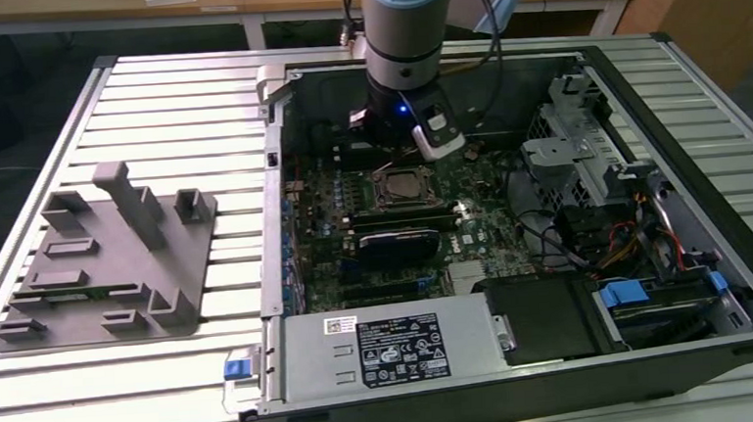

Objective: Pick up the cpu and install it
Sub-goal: 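Install the first cpu locking lever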

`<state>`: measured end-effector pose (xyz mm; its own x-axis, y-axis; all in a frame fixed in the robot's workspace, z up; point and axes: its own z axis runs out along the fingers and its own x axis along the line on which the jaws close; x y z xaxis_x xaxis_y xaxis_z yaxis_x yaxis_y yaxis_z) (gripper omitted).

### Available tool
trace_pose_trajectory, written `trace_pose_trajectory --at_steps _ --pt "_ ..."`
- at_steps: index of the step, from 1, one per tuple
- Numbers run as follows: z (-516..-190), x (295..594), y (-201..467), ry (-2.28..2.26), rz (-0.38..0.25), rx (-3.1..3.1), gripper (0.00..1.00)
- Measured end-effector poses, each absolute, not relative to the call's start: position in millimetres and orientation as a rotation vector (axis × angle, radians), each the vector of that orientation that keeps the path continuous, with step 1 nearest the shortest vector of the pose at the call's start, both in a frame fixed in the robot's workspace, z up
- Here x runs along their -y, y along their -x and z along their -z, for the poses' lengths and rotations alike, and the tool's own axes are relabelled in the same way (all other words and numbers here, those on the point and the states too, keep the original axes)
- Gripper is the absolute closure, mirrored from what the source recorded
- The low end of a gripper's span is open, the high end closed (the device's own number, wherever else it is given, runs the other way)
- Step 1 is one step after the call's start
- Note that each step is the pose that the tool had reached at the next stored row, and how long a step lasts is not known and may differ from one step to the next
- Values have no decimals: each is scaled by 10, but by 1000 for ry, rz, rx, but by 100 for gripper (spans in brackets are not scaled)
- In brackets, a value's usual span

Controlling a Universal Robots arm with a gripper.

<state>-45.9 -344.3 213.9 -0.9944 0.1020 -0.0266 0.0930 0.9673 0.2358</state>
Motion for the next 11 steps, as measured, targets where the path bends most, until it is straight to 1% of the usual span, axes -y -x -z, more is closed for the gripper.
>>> trace_pose_trajectory --at_steps 11 --pt "-2130 3436 443 -147 -365 -3051 89"
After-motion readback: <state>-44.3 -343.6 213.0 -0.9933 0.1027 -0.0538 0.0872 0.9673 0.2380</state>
